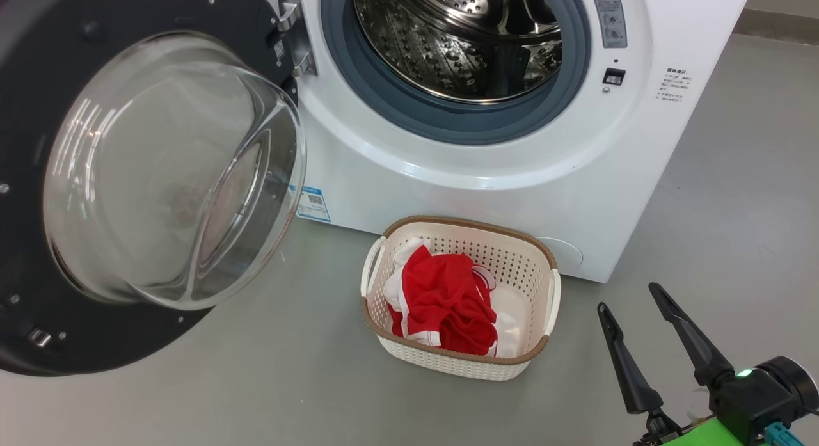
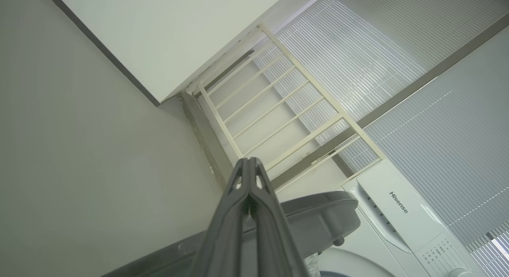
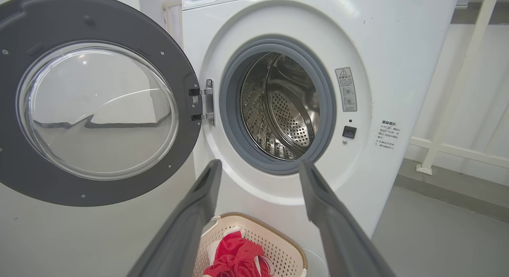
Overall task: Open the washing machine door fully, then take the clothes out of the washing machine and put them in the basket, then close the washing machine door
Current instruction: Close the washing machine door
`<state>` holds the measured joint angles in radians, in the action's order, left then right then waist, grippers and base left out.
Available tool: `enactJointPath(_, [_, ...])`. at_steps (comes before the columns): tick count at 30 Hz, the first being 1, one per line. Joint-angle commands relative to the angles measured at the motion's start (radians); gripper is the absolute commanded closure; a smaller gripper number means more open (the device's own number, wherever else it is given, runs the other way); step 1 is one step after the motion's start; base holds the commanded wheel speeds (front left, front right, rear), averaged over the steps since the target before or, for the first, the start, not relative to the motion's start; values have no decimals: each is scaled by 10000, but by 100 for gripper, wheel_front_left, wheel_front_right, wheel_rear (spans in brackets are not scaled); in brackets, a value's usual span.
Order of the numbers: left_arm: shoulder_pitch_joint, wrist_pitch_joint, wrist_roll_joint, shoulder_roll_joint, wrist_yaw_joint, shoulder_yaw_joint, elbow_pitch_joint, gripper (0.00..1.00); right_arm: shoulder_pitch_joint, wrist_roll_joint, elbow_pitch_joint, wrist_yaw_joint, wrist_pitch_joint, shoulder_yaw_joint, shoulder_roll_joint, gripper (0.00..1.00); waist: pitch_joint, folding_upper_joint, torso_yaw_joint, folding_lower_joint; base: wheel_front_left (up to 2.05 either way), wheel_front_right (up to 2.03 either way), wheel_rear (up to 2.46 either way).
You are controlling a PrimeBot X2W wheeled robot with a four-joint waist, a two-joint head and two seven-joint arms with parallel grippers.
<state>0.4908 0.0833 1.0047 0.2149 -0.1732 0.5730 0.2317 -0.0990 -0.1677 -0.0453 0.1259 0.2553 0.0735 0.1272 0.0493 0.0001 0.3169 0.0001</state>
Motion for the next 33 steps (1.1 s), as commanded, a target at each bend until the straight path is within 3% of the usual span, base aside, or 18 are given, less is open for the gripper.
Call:
enactJointPath(1, [404, 292, 105, 668, -163, 256, 39, 100, 230, -94, -236, 48, 65, 184, 214, 0, 4, -1, 1, -1, 0, 0, 0])
enactJointPath(11, [1502, 1958, 803, 1764, -712, 298, 2002, 100, 294, -129, -208, 48, 65, 316, 384, 0, 74, -1, -21, -1, 0, 0, 0])
enactJointPath(21, [1879, 3127, 857, 2385, -961, -153, 3248, 100, 343, -203, -179, 48, 65, 416, 481, 0, 124, -1, -200, -1, 0, 0, 0])
enactJointPath(33, [1411, 4284, 985, 2583, -472, -585, 3786, 100, 263, -227, -191, 48, 65, 347, 430, 0, 89, -1, -271, -1, 0, 0, 0])
